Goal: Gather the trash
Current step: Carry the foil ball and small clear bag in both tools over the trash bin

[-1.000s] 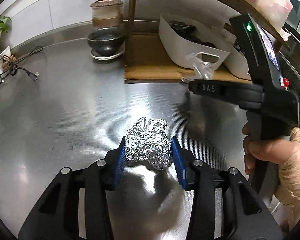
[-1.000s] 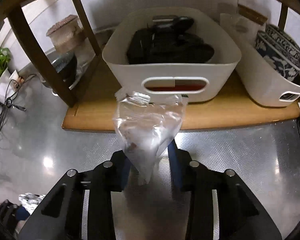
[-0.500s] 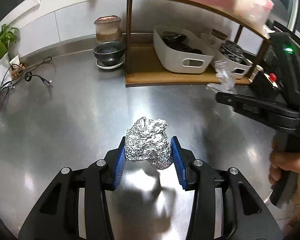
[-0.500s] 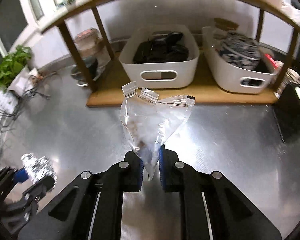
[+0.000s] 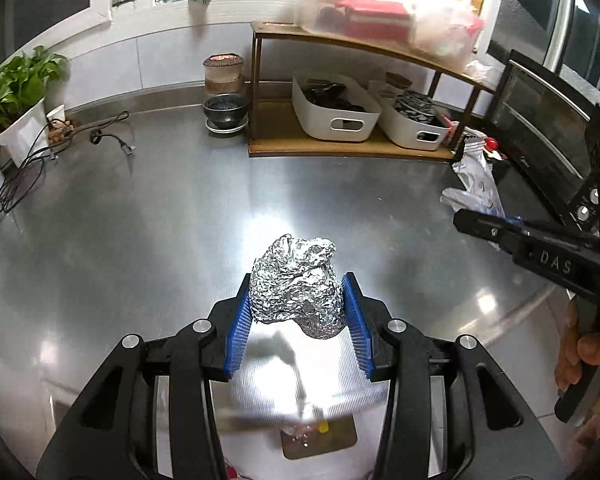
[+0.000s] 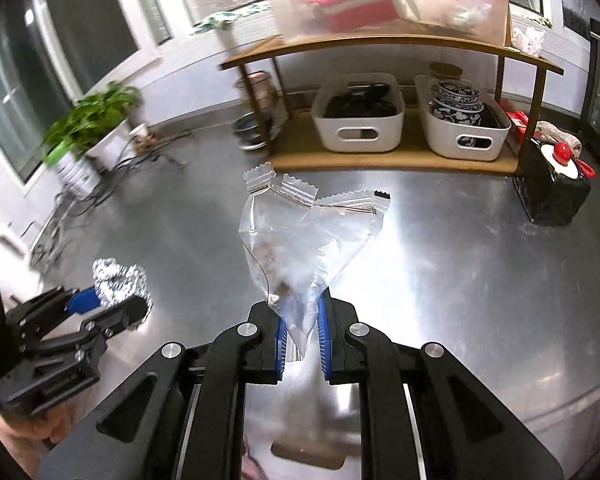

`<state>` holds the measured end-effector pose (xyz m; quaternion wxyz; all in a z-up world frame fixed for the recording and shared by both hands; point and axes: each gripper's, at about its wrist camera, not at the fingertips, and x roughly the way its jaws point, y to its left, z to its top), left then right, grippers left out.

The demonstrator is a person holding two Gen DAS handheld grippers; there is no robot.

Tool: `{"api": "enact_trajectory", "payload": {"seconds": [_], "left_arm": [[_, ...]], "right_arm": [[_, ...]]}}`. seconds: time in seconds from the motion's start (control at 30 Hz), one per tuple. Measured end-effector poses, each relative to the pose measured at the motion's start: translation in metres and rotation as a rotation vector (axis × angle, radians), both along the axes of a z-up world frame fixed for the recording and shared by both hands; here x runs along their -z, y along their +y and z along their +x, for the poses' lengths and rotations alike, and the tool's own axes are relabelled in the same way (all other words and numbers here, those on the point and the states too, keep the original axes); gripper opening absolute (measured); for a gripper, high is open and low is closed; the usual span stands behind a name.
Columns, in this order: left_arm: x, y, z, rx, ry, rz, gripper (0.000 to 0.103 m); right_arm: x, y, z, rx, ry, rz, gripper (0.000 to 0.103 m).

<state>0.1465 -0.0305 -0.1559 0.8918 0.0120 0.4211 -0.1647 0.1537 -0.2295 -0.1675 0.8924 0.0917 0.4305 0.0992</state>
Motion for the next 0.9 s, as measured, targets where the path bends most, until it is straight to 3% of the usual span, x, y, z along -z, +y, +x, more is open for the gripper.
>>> {"api": "enact_trajectory", "payload": {"seconds": [0.27, 0.5, 0.67, 0.9], "left_arm": [[-0.003, 0.012, -0.054, 0.014, -0.014, 0.019, 0.041], [0.017, 0.019, -0.1, 0.032, 0.019, 0.022, 0.041], [0.056, 0.021, -0.124, 0.047, 0.094, 0.032, 0.041], [0.138, 0.017, -0.143, 0.081, 0.238, 0.039, 0.041]], "right_arm": [[0.0, 0.012, -0.065, -0.032, 0.005, 0.014, 0.015], [0.033, 0.016, -0.117, -0.033, 0.076, 0.004, 0.015], [0.072, 0.012, -0.141, -0.002, 0.163, 0.021, 0.015], [0.138, 0.019, -0.16, 0.02, 0.287, 0.005, 0.015]]}}
